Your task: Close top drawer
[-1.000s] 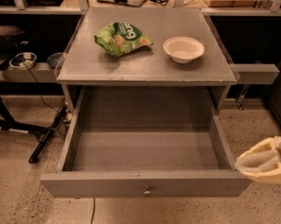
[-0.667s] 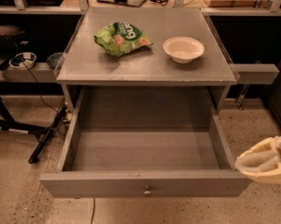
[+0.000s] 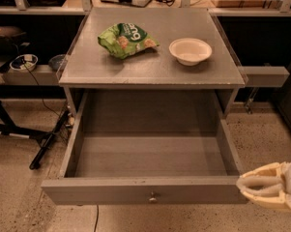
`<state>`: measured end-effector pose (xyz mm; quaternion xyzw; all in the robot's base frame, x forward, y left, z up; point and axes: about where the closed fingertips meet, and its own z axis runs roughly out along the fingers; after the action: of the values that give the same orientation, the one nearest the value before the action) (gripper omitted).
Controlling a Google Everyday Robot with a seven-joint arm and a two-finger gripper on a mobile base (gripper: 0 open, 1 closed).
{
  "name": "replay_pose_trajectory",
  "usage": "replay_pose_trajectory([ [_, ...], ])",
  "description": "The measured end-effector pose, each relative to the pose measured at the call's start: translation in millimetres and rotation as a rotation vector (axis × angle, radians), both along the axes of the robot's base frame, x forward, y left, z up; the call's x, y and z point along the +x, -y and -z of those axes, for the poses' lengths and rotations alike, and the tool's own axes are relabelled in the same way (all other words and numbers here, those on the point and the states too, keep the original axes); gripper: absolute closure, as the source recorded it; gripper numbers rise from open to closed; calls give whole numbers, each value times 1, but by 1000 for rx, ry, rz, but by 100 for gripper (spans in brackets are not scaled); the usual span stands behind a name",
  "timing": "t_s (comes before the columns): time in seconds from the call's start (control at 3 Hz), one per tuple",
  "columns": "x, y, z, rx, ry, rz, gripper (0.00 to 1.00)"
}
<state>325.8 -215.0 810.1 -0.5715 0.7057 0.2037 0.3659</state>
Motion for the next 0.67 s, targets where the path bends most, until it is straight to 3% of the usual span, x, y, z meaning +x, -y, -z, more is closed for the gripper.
replay_pose_trajectory([
  [0.33, -5, -2, 22, 30, 52, 78, 100],
  [0.67, -2, 0, 34, 30, 73, 136, 100],
])
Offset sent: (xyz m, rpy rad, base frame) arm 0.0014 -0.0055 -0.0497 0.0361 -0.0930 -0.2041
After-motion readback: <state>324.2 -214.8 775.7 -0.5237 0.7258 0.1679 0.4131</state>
